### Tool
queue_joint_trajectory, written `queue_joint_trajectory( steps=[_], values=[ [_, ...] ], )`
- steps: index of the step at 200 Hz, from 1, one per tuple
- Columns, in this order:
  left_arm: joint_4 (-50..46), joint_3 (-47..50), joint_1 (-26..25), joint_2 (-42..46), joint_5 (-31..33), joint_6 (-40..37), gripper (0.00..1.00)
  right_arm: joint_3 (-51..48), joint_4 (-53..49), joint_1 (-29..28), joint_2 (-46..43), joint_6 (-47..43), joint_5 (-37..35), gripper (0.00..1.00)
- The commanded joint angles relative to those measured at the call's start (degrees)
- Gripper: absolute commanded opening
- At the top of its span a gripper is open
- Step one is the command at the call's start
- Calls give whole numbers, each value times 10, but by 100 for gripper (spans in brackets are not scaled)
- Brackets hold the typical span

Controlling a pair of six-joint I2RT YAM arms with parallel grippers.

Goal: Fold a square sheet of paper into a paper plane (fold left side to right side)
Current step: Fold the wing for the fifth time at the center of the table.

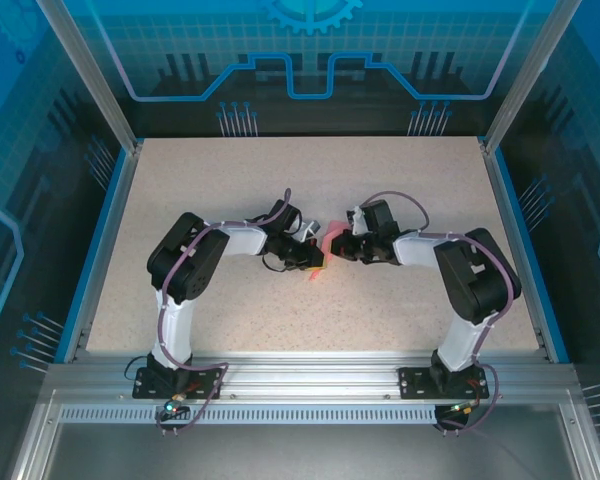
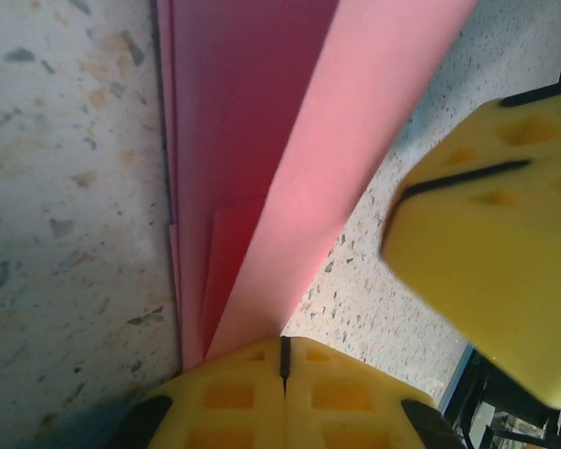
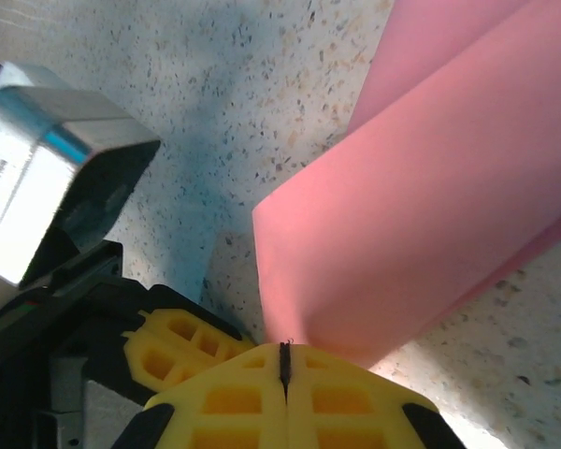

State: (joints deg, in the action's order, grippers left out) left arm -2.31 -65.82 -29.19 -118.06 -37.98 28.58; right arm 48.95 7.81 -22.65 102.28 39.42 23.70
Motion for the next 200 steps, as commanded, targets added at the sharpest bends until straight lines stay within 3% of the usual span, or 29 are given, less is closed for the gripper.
queue_joint_trajectory(
  steps=[1,200],
  values=[
    [-33,19,5,-3,10,3,0,31,16,-9,22,0,9,4],
    [-39,23,7,-3,14,-1,0,79,-53,-5,100,-50,-53,3]
  ],
)
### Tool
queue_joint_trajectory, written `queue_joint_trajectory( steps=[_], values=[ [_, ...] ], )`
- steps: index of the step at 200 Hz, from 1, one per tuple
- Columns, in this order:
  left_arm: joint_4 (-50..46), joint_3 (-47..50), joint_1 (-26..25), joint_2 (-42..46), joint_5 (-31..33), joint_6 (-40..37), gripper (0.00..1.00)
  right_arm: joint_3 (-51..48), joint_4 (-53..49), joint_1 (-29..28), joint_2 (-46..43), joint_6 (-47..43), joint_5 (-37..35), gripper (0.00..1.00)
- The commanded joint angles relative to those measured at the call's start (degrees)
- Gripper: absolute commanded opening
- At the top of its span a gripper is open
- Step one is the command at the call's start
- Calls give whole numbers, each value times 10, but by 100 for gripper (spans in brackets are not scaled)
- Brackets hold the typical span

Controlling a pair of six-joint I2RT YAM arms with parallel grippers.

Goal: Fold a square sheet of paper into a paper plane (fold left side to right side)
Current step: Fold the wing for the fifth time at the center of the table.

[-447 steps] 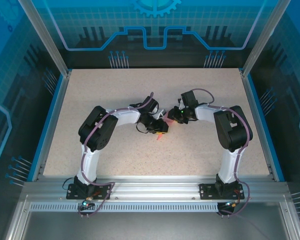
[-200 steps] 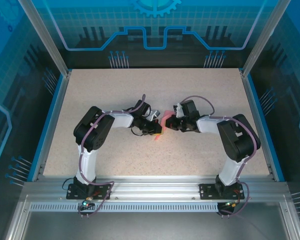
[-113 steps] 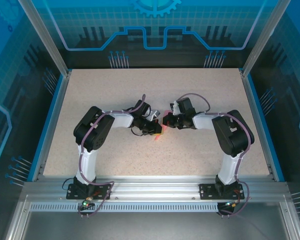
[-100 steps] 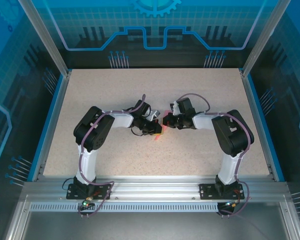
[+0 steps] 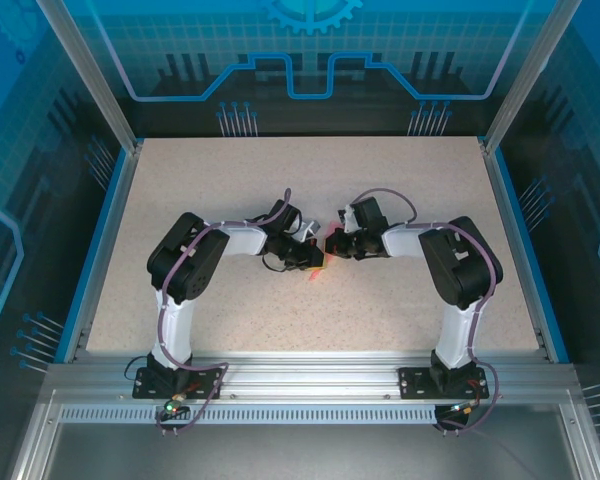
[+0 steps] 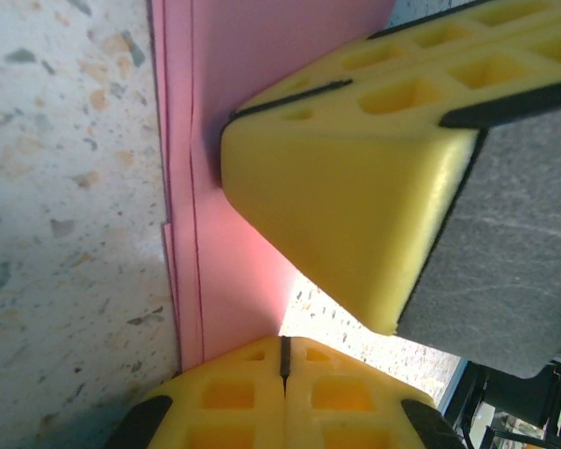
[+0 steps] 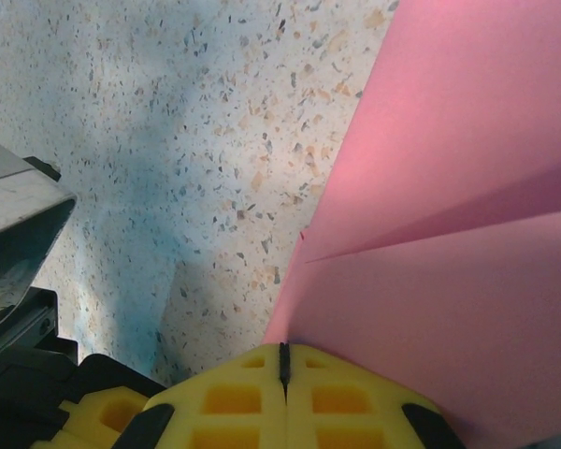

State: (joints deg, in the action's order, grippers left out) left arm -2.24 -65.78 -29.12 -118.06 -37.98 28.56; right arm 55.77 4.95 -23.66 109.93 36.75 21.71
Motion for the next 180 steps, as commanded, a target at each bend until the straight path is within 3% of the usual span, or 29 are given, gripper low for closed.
queue_joint_trajectory(
  steps=[1,180],
  values=[
    [-40,22,6,-3,14,0,0,11,-24,5,24,-23,-33,3],
    [-39,30,12,-9,13,-2,0,57,-56,116,41,-39,-1,4]
  ],
)
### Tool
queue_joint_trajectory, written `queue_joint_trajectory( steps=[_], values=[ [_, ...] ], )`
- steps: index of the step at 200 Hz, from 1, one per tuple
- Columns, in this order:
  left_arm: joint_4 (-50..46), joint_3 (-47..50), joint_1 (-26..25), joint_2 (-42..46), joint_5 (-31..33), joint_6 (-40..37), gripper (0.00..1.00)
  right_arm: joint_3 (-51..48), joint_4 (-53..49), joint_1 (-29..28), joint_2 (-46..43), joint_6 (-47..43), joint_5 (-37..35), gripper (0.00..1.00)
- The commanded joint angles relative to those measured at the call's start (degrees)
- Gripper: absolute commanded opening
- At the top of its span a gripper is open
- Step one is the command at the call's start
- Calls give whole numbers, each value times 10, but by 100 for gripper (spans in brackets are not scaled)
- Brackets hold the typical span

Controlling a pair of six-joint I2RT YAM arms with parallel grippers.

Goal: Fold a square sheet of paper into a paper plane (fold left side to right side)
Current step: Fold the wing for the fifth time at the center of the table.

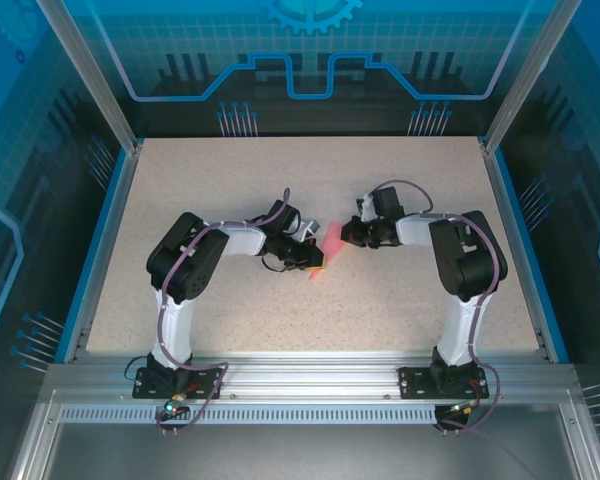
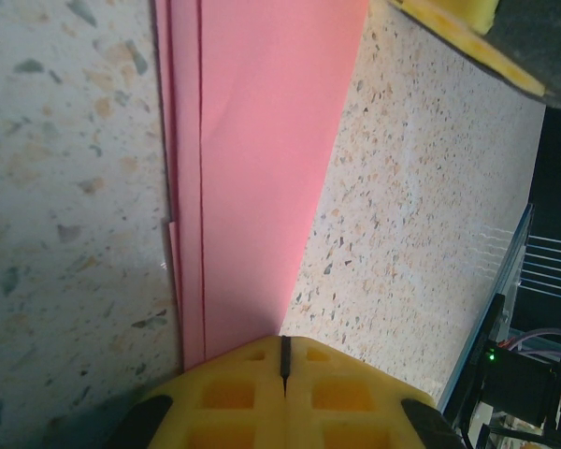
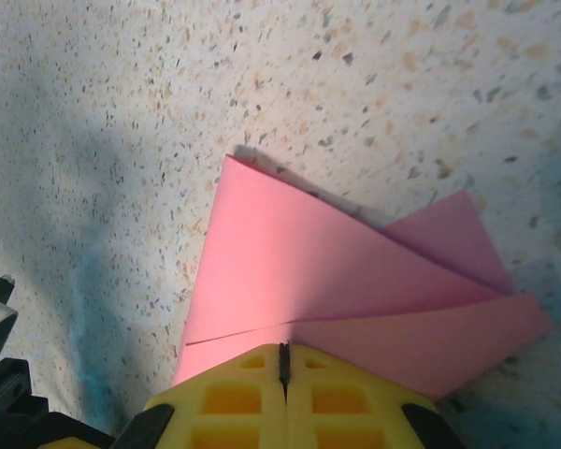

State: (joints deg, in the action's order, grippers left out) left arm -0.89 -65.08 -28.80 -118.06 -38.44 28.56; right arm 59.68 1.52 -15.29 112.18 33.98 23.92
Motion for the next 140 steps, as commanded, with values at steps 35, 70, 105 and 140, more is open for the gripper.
queue_joint_trajectory(
  steps=[35,70,105,140],
  values=[
    [-52,23,8,-9,18,-2,0,34,-34,55,27,-9,-17,4],
    [-52,22,8,-9,17,-2,0,44,-31,78,41,-4,-6,4],
    [-49,22,8,-8,13,-2,0,59,-35,98,47,-1,6,4],
    [-41,23,8,-5,8,3,0,71,-56,105,10,-9,3,5]
  ],
)
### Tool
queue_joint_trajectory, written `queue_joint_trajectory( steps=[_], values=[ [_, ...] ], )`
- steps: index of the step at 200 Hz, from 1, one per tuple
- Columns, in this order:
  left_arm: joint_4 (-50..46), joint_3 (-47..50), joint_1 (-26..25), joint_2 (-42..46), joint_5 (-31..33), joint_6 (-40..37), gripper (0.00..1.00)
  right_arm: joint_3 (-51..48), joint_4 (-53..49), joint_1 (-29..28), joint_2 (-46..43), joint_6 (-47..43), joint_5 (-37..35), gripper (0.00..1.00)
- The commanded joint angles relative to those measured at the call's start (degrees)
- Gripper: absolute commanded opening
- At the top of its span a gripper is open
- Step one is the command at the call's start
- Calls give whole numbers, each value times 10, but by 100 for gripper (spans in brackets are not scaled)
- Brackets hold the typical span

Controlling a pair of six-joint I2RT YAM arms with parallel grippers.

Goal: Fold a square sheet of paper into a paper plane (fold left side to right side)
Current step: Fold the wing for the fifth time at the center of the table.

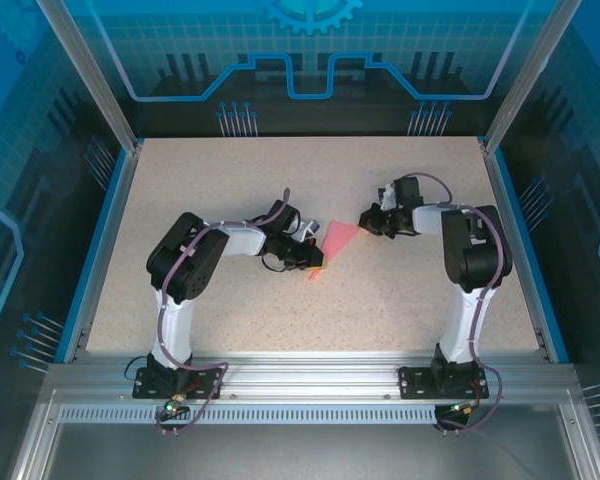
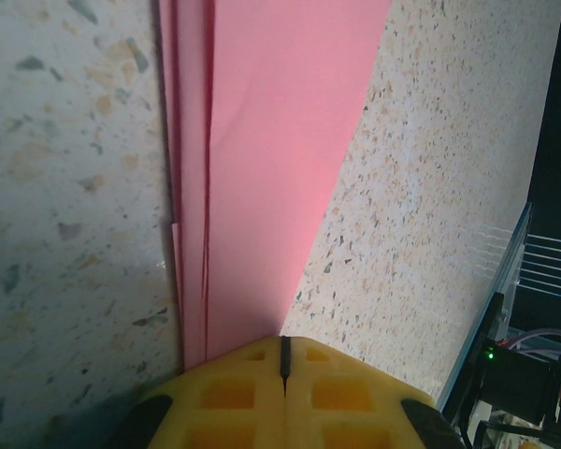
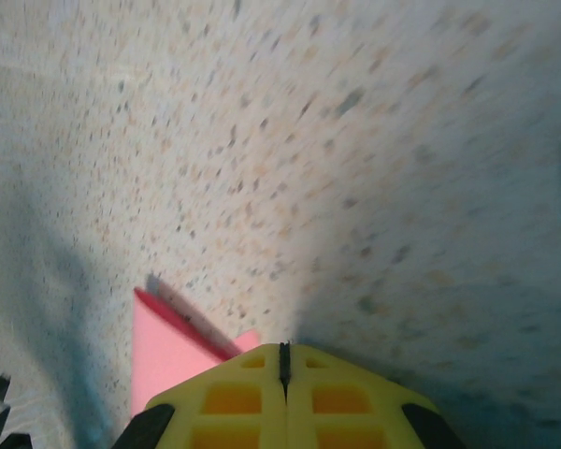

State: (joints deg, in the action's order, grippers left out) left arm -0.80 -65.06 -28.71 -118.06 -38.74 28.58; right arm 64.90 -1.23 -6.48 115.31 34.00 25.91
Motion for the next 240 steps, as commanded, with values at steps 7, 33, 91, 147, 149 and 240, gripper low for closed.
queue_joint_trajectory(
  steps=[7,33,91,147,149,240],
  values=[
    [-40,23,7,-5,10,4,0,19,-34,16,-32,-12,-20,5],
    [-37,24,7,-3,8,6,0,1,-39,9,-75,-10,-11,5],
    [-35,22,6,6,7,8,0,-80,34,-84,-117,59,38,5],
    [-34,20,5,12,0,11,0,-58,45,-145,-55,99,37,5],
    [-34,20,6,12,-1,11,0,-58,45,-145,-52,100,38,5],
    [-51,16,5,78,-23,16,1,-35,-50,-151,2,85,-10,4]
  ],
)
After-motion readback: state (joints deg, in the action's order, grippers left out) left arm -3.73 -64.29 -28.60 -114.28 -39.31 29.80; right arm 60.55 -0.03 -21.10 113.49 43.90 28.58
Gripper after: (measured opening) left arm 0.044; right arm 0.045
